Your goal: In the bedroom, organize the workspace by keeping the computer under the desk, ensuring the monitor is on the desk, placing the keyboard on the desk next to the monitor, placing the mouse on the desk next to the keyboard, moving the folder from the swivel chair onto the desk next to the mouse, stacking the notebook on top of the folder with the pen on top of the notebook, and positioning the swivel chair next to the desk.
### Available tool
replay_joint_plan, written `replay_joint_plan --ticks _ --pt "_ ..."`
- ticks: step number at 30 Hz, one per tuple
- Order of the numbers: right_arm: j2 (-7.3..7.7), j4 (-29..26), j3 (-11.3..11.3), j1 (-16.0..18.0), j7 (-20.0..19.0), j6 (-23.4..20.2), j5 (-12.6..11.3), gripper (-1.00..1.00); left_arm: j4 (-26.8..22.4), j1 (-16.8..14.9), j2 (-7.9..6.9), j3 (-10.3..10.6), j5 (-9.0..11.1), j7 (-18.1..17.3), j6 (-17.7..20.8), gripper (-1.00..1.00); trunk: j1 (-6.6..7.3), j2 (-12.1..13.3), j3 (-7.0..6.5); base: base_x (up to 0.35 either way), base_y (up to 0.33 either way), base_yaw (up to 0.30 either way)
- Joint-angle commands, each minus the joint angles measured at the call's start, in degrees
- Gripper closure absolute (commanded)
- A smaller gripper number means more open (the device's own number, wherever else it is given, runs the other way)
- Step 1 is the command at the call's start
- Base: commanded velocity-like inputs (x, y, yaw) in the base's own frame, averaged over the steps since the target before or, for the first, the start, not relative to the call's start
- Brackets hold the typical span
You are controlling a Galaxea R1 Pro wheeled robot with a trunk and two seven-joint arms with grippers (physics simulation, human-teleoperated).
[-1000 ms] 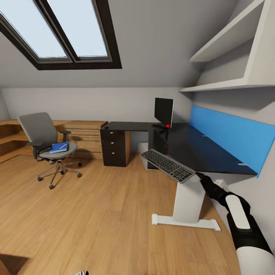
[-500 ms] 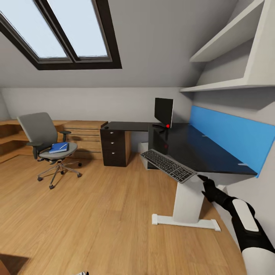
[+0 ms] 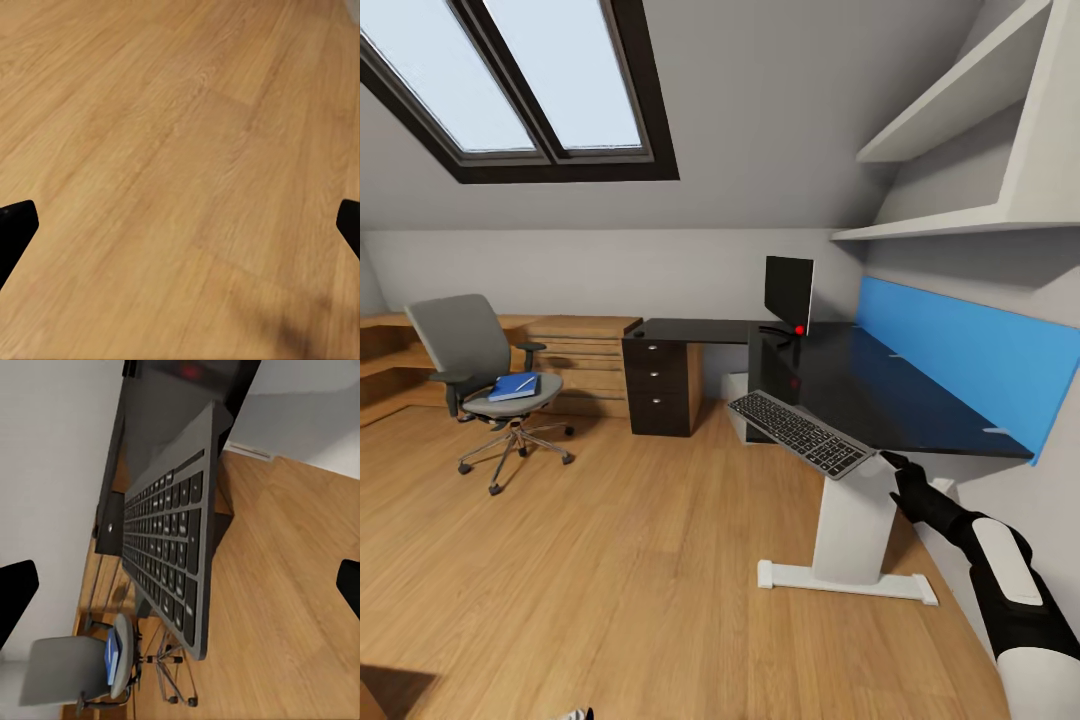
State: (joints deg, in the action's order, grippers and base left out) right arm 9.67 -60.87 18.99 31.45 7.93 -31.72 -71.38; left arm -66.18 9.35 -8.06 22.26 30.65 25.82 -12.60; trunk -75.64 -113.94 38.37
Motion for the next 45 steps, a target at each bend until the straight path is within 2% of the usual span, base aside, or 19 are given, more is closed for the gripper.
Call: replay_joint_plan --ticks 1,12,17,23,24,28,29,31,33,34,37,45 --pt "-0.04 -0.16 0.08 0.03 0.47 -0.17 -0.7 -1.0 -0.19 -0.03 -0.12 0.18 0.61 0.21 -0.44 -1.0 0.0 -0.03 0.05 0.0 0.0 0.0" --pt "-0.15 -0.07 0.18 0.14 0.61 0.19 -0.91 -1.0 -1.34 -0.03 0.04 -0.02 0.66 0.54 -0.28 -1.0 -2.19 -4.04 1.84 0.0 0.0 0.0" --pt "-0.05 0.03 0.23 0.17 0.72 0.06 -2.13 -1.0 -1.38 -0.03 0.05 -0.02 0.64 0.54 -0.21 -1.0 -3.29 -6.04 2.74 0.0 0.0 0.0" --pt "0.74 0.35 0.18 0.18 0.91 -0.29 -7.17 -1.0 -1.4 -0.03 0.06 0.03 0.64 0.55 -0.16 -1.0 -4.61 -8.45 3.82 0.0 0.0 0.0" --pt "1.03 0.65 0.14 0.19 0.95 -0.4 -8.94 -1.0 -1.4 -0.03 0.06 0.04 0.64 0.55 -0.16 -1.0 -4.83 -8.85 4.0 0.0 0.0 0.0" --pt "1.46 1.61 0.11 0.18 0.96 -0.96 -12.83 -1.0 -1.4 -0.03 0.06 0.06 0.64 0.55 -0.15 -1.0 -4.83 -8.85 4.0 0.0 0.0 0.0" --pt "2.17 2.76 0.09 0.18 0.95 -2.11 -16.65 -1.0 -1.4 -0.03 0.06 0.08 0.64 0.55 -0.15 -1.0 -4.83 -8.85 4.0 0.0 0.0 0.0" --pt "2.75 3.57 0.09 0.19 0.95 -2.74 -19.23 -1.0 -1.4 -0.03 0.04 0.12 0.62 0.55 -0.17 -1.0 -4.83 -8.85 4.0 0.0 0.0 0.0" --pt "3.13 3.92 0.08 0.19 0.95 -2.99 -20.64 -1.0 -1.4 -0.03 0.03 0.13 0.61 0.55 -0.19 -1.0 -4.83 -8.85 4.0 0.0 0.0 0.0" --pt "3.67 4.28 0.08 0.19 0.95 -3.25 -22.54 -1.0 -1.4 -0.03 0.0 0.15 0.57 0.53 -0.27 -1.0 -4.83 -8.85 4.0 0.0 0.0 0.0" --pt "3.94 4.43 0.03 0.19 0.95 -3.36 -23.44 -1.0 -1.4 -0.03 -0.02 0.15 0.56 0.54 -0.31 -1.0 -4.83 -8.85 4.0 0.0 0.0 0.0" --pt "4.11 4.52 -0.05 0.19 0.95 -3.42 -23.98 -1.0 -1.37 -0.03 -0.03 0.16 0.55 0.55 -0.39 -1.0 -4.83 -8.85 4.0 0.0 0.0 0.0"
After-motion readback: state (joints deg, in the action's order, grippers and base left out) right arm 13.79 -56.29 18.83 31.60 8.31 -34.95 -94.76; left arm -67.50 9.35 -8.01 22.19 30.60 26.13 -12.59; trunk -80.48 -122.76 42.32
